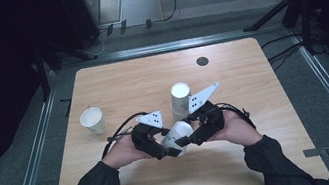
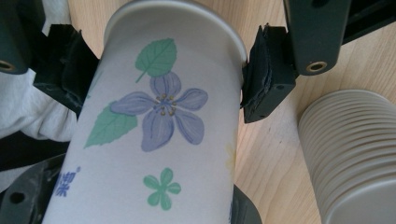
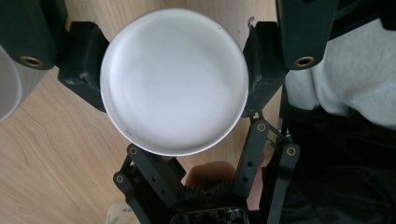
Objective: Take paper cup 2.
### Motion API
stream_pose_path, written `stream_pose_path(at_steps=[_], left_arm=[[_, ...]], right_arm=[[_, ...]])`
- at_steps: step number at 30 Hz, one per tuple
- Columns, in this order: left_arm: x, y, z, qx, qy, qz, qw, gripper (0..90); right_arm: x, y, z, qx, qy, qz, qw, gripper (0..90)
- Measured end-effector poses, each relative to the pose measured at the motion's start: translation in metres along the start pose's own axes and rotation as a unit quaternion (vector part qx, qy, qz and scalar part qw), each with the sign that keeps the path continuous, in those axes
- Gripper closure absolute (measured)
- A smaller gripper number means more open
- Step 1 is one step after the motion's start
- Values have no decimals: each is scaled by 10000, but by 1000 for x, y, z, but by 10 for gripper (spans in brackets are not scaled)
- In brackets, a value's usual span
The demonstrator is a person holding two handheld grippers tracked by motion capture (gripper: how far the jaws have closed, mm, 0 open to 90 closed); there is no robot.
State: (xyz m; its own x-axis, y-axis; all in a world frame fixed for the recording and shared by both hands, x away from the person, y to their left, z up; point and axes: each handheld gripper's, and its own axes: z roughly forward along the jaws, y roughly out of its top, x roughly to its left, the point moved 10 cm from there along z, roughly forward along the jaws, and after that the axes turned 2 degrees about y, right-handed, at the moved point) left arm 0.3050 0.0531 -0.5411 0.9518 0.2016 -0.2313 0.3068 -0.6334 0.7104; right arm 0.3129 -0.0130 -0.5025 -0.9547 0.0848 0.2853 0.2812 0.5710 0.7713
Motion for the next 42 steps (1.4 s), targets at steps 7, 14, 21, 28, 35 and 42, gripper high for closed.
stream_pose_path(at_steps=[7,14,21,28,35,42], left_arm=[[10,-6,-12,61,216,-131,9997,272],[19,-9,-24,216,420,-157,9988,273],[21,-10,-27,637,532,23,9966,273],[21,-7,-31,874,485,161,9949,302],[23,-6,-32,1199,546,331,9907,310],[26,-7,-34,1551,695,502,9842,310]], right_arm=[[-5,-2,-7,-22,-262,-179,9995,268],[-13,-14,-13,70,-456,-262,9986,269],[-18,-23,-7,267,-507,-327,9978,269],[-21,-24,-9,272,-573,-304,9975,265],[-22,-25,-7,283,-583,-324,9974,265],[-21,-24,-6,260,-578,-348,9974,248]])
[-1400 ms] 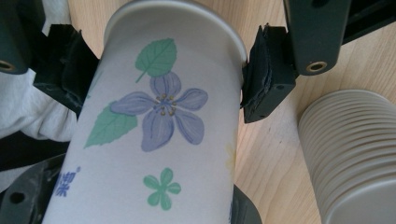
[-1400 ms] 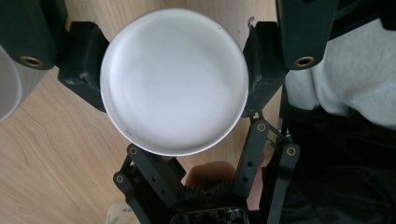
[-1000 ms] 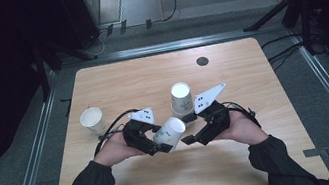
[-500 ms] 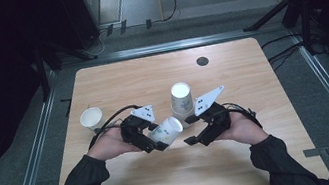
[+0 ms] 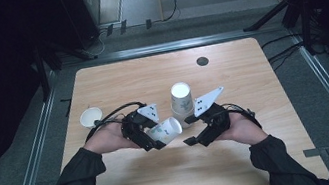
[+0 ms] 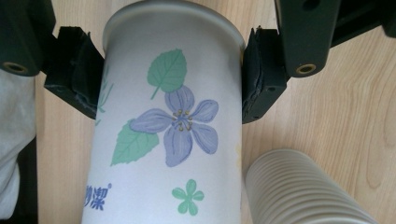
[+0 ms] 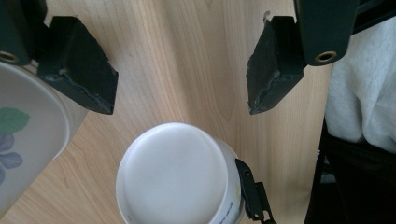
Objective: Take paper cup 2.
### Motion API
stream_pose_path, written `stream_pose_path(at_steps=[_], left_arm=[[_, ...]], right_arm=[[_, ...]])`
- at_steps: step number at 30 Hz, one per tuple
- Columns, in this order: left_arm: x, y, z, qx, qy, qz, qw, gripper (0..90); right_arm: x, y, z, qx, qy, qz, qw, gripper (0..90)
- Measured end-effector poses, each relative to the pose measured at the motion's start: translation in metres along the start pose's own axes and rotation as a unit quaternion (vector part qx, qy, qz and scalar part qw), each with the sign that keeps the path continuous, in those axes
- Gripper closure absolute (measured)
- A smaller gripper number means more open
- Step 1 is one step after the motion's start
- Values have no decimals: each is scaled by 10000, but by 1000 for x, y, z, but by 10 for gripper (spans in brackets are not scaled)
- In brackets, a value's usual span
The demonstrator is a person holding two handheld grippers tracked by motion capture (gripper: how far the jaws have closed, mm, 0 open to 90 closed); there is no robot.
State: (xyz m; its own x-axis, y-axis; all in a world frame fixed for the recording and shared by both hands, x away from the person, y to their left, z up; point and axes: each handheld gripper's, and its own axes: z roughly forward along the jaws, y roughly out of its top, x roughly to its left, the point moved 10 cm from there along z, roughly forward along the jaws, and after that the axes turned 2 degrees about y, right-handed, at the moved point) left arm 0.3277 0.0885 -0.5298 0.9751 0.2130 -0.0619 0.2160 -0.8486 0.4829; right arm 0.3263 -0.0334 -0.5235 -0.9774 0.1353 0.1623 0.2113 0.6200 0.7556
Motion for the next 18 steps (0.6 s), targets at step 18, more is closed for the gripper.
stream_pose_path(at_steps=[18], left_arm=[[-4,-2,12,947,91,444,9945,310]], right_arm=[[3,1,7,33,-53,-80,9999,216]])
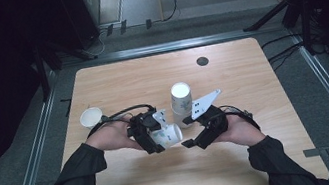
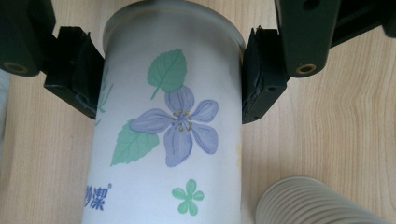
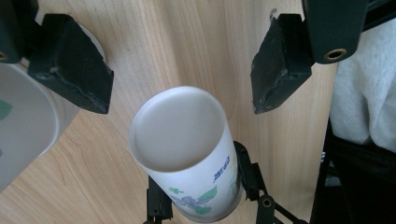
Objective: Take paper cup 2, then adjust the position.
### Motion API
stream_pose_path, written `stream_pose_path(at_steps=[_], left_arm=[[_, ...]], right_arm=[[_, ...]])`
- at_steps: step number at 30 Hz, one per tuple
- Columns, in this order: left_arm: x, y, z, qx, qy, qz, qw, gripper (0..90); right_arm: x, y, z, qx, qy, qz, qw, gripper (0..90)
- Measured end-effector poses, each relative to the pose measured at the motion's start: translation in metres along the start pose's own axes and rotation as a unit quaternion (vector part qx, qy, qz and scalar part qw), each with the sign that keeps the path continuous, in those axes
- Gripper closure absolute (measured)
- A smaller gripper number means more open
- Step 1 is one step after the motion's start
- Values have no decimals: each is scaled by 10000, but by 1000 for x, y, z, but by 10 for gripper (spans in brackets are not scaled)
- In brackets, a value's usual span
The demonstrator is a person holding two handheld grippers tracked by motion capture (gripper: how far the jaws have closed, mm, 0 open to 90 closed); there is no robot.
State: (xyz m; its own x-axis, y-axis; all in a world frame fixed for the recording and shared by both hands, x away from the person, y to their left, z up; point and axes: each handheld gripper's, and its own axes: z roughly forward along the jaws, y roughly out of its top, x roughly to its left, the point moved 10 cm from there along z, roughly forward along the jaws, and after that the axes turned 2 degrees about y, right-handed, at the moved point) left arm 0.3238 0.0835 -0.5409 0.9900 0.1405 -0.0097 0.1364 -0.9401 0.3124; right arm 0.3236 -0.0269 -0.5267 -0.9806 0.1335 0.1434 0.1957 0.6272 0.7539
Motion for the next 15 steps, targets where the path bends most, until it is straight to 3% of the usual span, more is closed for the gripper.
stream_pose_path(at_steps=[7,15], left_arm=[[-4,2,2,274,-59,154,9995,310],[-9,7,4,278,-94,263,9992,308]], right_arm=[[1,0,2,18,-9,-15,10000,215],[3,-1,6,80,-24,-53,10000,214]])
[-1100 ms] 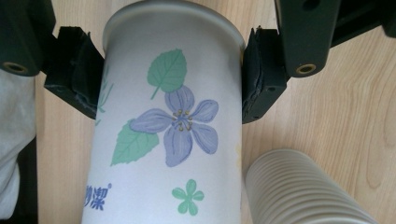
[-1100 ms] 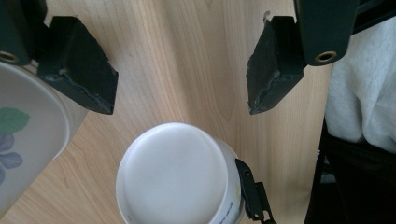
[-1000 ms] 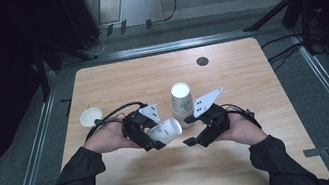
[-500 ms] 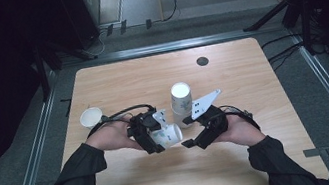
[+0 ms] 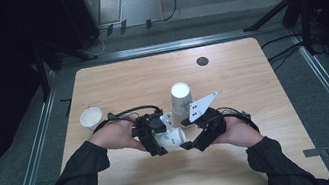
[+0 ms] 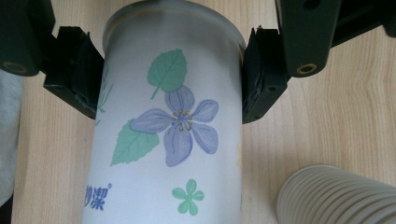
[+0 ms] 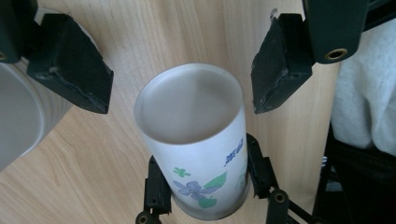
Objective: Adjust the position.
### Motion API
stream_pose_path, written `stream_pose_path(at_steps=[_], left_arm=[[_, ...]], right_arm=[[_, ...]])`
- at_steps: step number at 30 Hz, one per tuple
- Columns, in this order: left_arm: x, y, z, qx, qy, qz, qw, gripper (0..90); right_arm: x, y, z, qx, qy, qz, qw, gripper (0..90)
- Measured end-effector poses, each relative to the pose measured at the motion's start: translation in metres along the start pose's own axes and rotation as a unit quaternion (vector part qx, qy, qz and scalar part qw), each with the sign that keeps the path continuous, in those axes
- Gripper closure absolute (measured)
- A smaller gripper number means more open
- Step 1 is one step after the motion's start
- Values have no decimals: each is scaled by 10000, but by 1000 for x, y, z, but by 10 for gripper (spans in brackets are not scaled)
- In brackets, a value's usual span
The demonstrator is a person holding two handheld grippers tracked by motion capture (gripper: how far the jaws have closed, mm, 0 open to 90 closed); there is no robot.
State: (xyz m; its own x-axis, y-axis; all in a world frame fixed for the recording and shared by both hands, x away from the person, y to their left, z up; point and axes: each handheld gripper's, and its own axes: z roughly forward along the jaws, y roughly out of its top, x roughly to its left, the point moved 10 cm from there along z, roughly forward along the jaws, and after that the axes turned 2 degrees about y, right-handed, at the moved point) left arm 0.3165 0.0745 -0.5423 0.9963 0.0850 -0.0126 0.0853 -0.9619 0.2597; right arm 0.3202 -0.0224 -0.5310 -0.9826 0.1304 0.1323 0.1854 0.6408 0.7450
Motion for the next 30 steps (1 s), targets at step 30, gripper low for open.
stream_pose_path(at_steps=[30], left_arm=[[-7,14,2,-180,-147,30,9997,279]], right_arm=[[11,0,10,133,340,-189,9992,347]])
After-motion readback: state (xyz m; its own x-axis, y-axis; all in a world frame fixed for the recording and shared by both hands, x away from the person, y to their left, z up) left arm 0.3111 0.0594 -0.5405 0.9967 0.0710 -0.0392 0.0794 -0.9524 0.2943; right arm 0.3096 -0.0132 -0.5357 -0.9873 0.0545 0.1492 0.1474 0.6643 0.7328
